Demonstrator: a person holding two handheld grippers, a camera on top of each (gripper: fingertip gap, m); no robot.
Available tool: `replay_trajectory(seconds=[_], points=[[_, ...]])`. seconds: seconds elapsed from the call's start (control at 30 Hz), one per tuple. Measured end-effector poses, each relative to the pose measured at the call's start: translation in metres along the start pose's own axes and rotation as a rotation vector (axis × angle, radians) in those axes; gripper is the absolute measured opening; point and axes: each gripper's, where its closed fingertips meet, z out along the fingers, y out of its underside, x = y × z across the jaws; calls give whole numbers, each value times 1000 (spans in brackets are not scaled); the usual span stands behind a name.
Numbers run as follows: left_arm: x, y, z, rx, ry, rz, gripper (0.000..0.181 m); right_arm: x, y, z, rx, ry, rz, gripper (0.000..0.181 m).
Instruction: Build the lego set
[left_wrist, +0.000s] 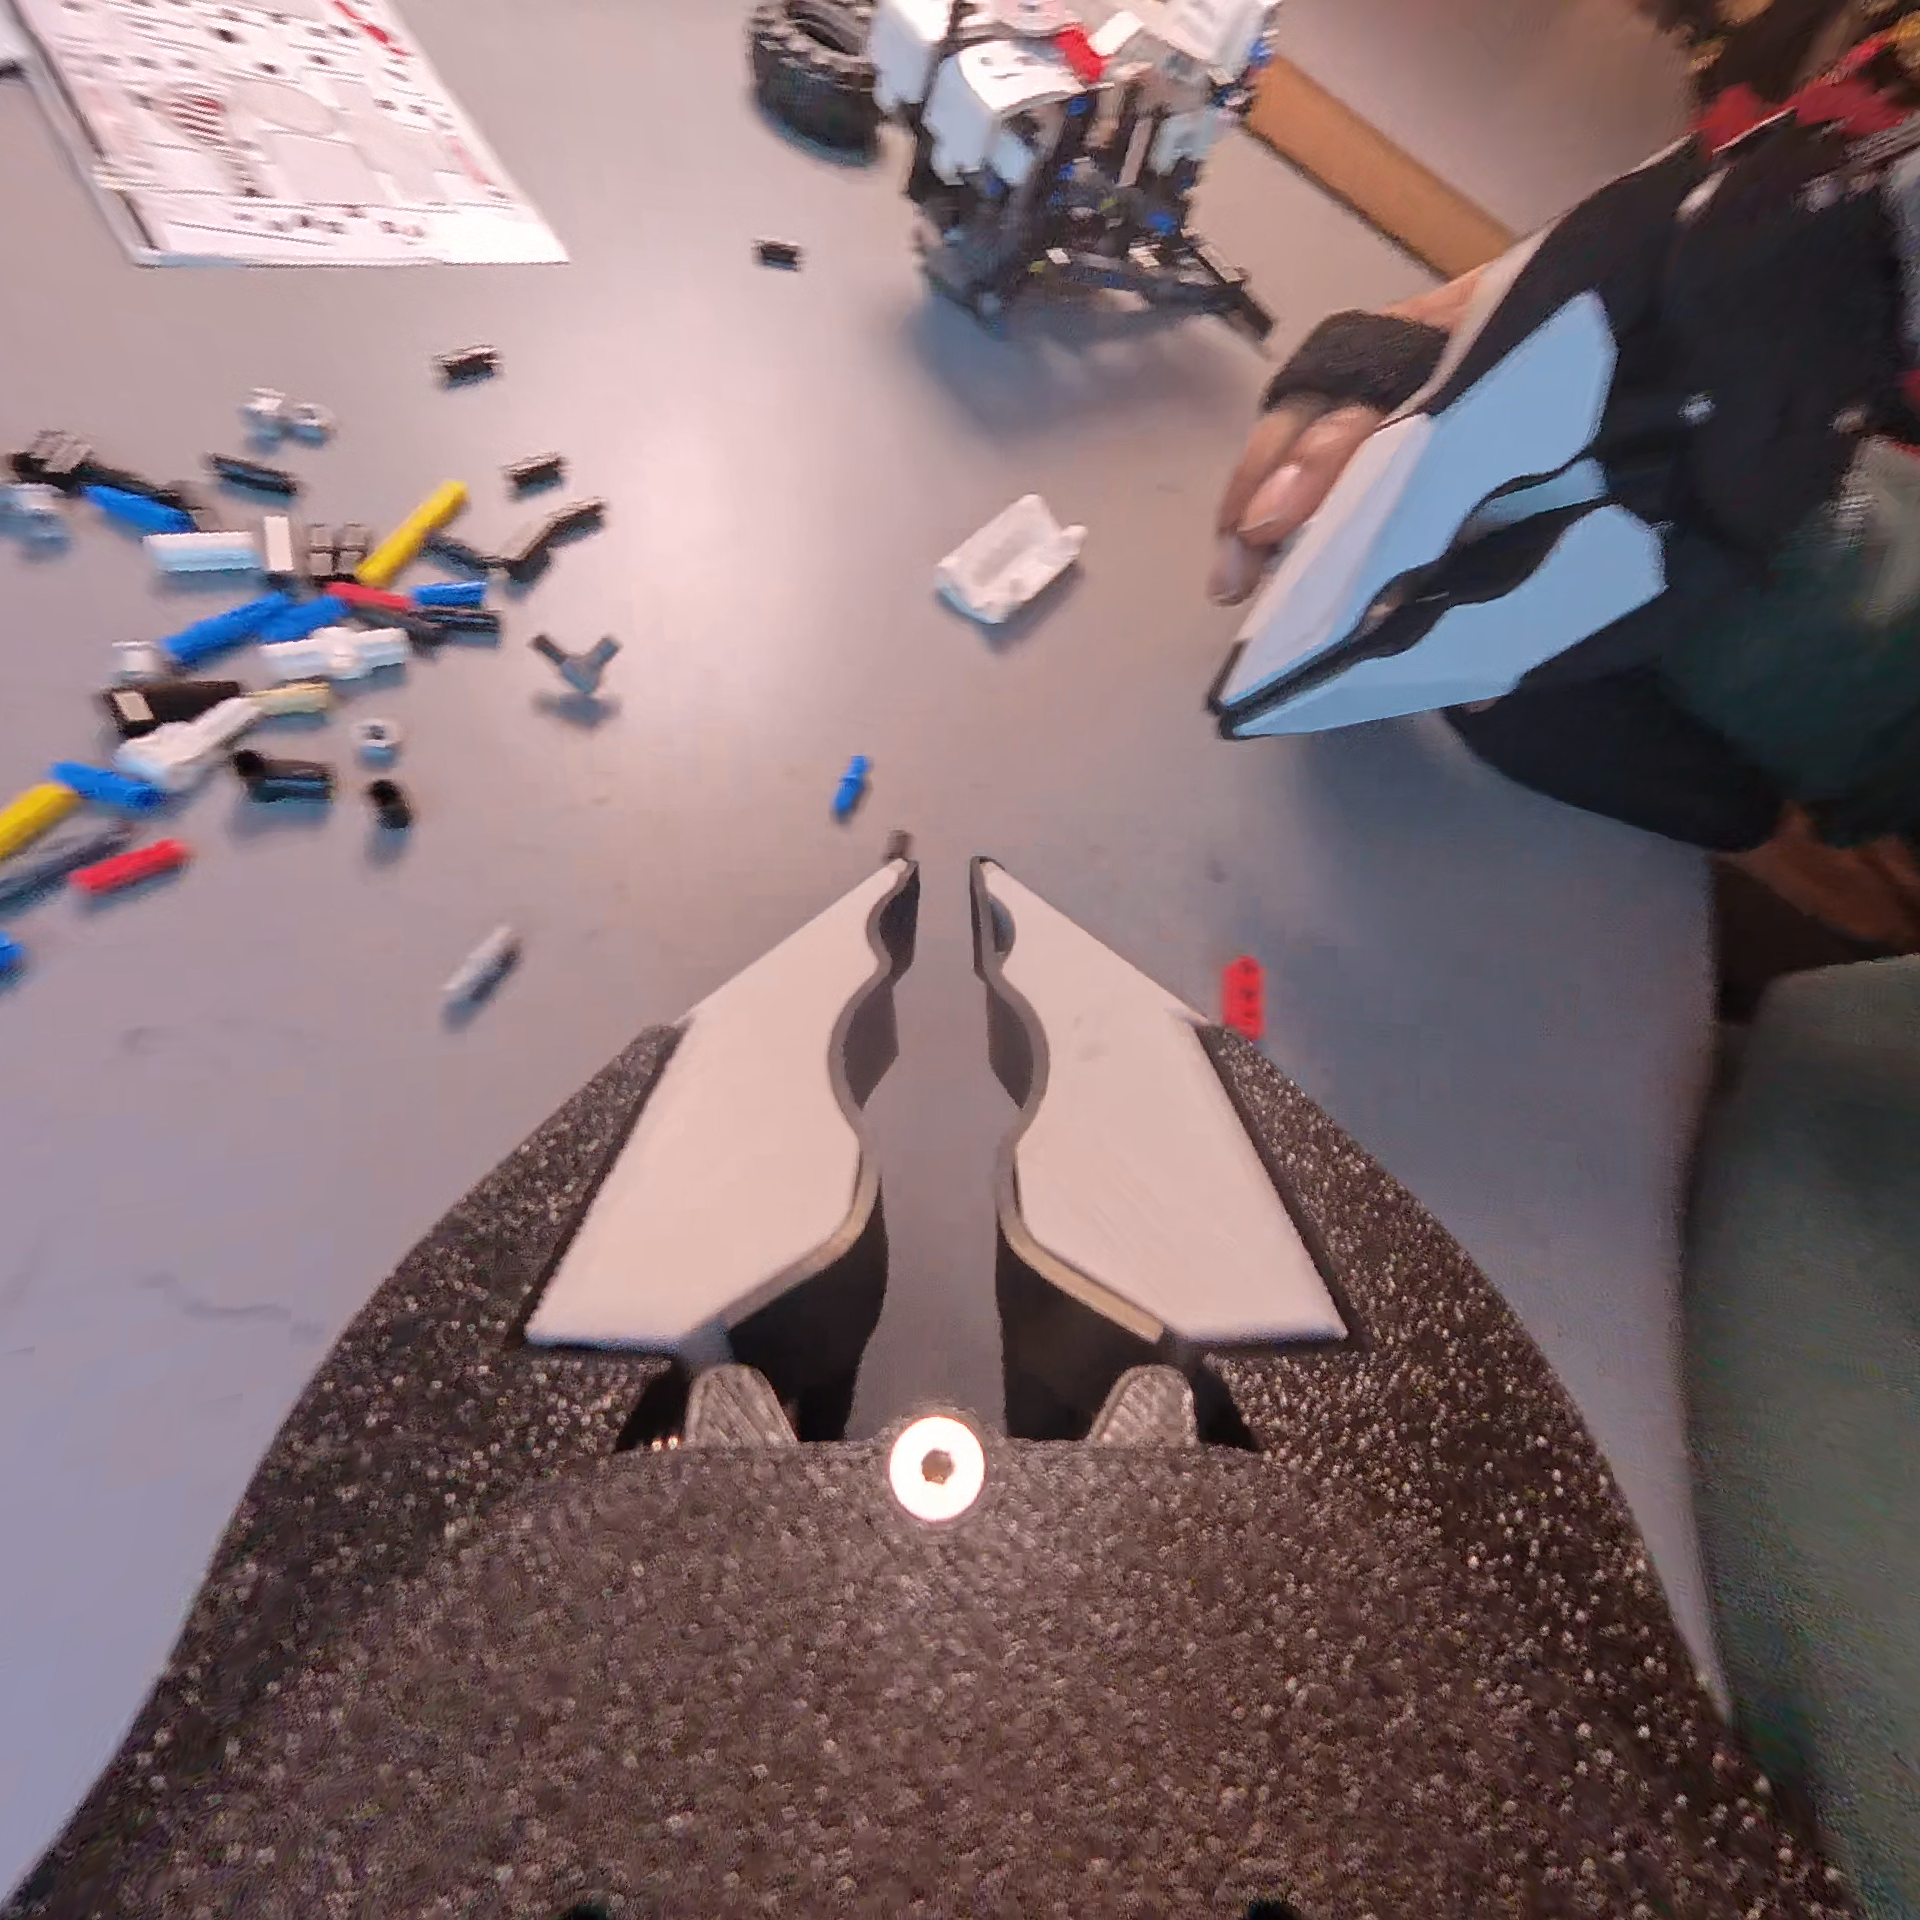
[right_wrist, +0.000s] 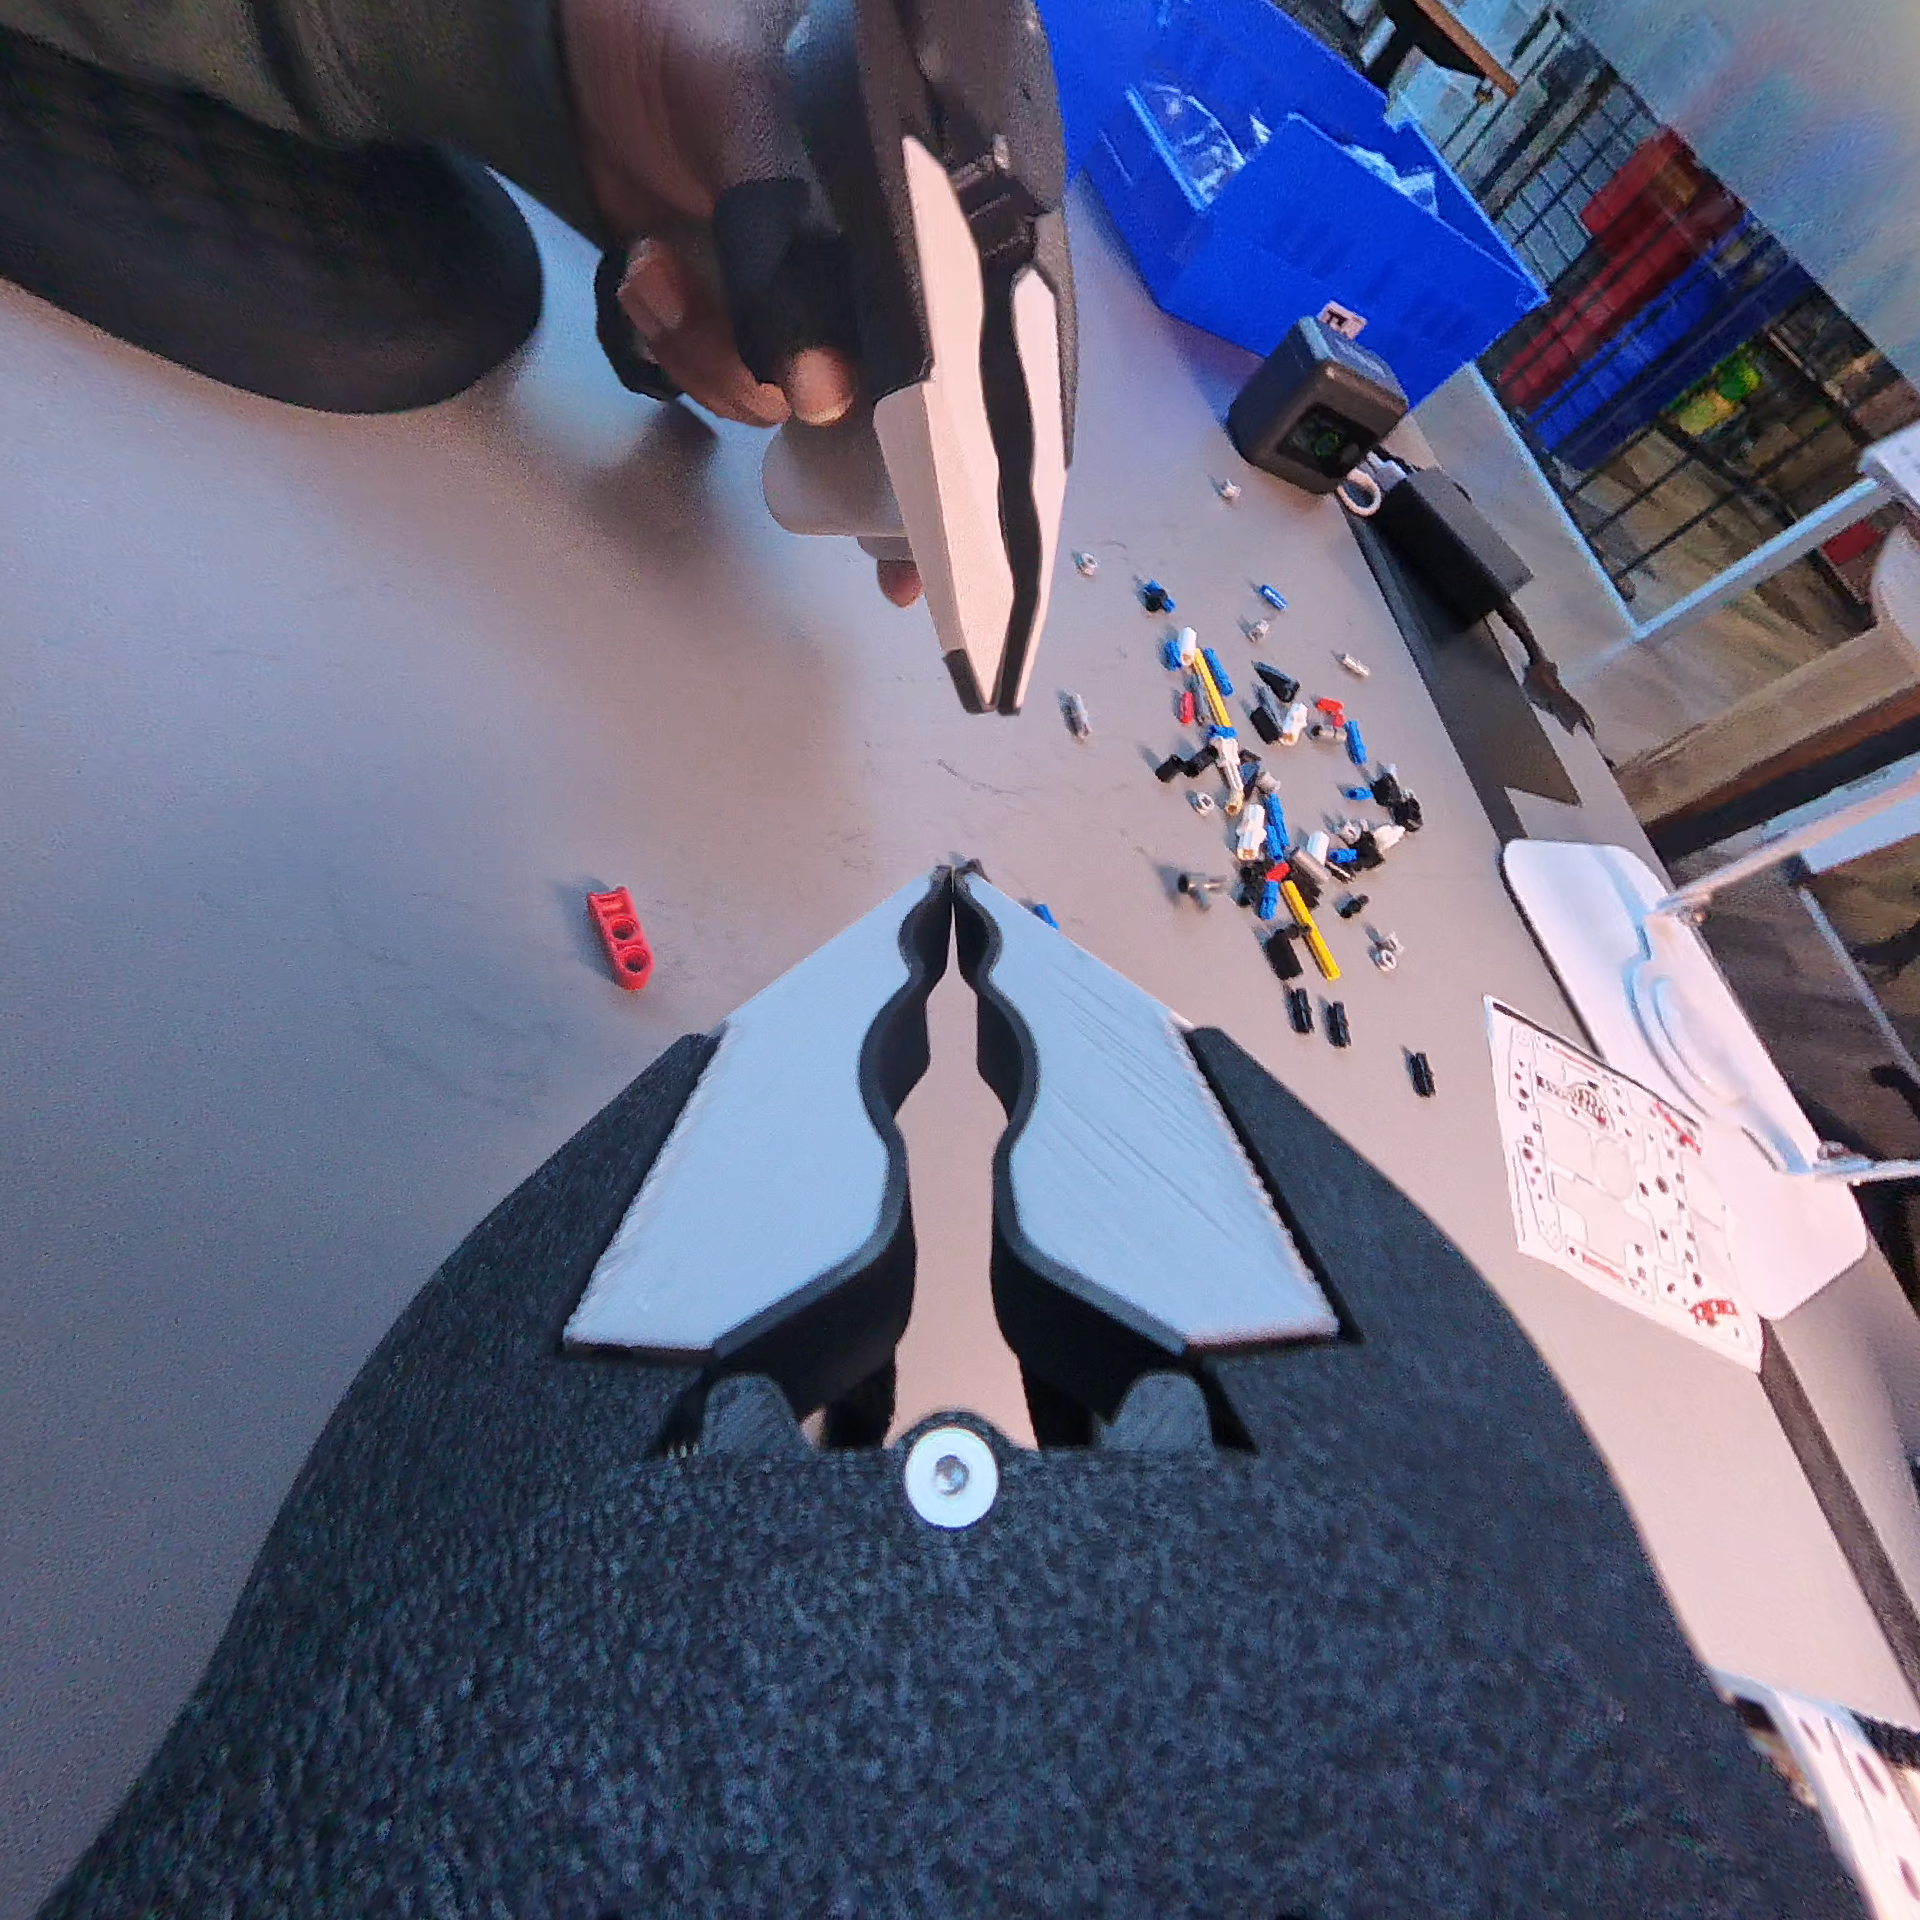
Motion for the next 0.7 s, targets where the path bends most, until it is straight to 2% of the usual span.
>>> replay_trajectory(seconds=[0.13,0.3,0.47,0.6,0.7], points=[[-44,-3,2,-5,-236,83,14,10,6,0,-22,28,49,2],[-62,-16,35,-56,-272,151,18,16,14,2,-48,57,73,3],[-86,-27,61,-115,-378,191,21,21,19,-2,-49,80,96,3],[-93,-26,73,-176,-383,185,15,25,22,-5,-41,87,111,3],[-92,-25,71,-197,-392,207,14,27,24,-7,-43,97,112,2]])
